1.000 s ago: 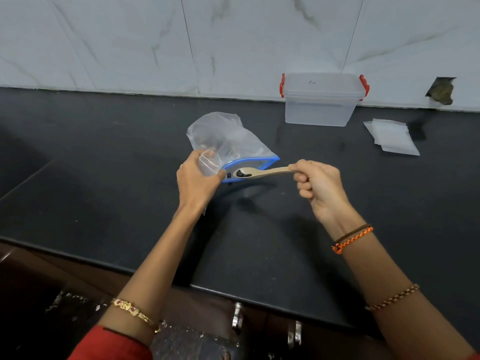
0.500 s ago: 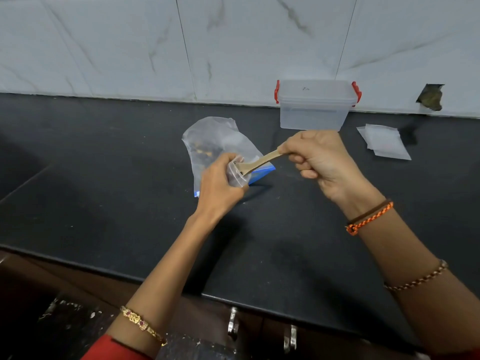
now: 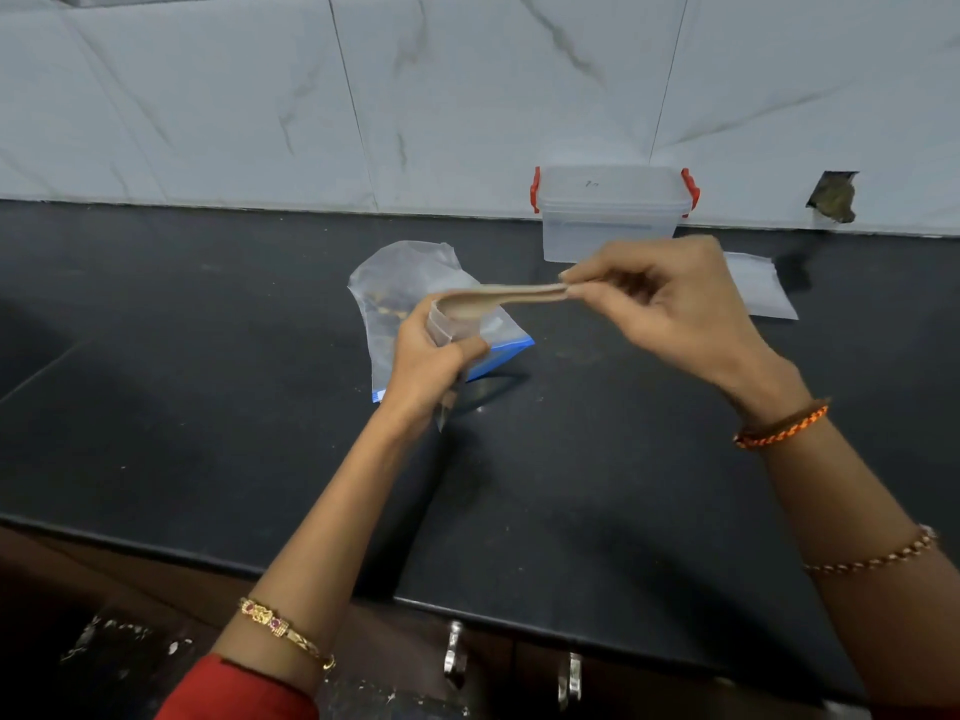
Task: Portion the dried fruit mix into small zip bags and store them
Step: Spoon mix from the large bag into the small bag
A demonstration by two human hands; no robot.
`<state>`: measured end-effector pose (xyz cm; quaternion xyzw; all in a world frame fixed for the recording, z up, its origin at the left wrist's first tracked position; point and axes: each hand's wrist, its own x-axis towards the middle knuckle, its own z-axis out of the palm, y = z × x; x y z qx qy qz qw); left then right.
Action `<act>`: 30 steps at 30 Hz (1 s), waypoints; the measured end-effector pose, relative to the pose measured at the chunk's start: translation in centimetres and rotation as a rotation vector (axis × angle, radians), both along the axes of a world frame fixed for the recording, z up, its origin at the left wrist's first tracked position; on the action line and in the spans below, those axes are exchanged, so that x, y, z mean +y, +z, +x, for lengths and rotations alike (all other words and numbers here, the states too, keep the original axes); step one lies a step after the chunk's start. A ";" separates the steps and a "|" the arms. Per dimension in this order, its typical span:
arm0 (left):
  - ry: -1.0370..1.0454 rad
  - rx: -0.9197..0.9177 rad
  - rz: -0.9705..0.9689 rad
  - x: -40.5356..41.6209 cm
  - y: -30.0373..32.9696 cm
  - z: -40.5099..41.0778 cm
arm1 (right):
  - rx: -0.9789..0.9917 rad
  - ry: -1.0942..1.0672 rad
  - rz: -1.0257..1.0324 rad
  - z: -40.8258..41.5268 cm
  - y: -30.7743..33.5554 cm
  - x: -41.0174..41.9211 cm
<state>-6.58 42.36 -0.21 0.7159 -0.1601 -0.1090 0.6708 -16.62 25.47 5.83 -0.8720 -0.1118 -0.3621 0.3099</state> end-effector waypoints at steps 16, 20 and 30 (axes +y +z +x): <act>-0.067 0.009 -0.083 -3.8 -1.6 -1.9 | 0.430 -0.527 0.951 0.3 -10.6 -3.2; -0.053 0.022 -0.105 -4.8 -2.0 -2.2 | 0.433 -0.523 0.913 -0.1 -10.8 -3.3; -0.109 0.072 -0.114 -6.9 -2.4 -3.1 | 0.230 -0.310 0.746 -0.9 -9.7 -1.7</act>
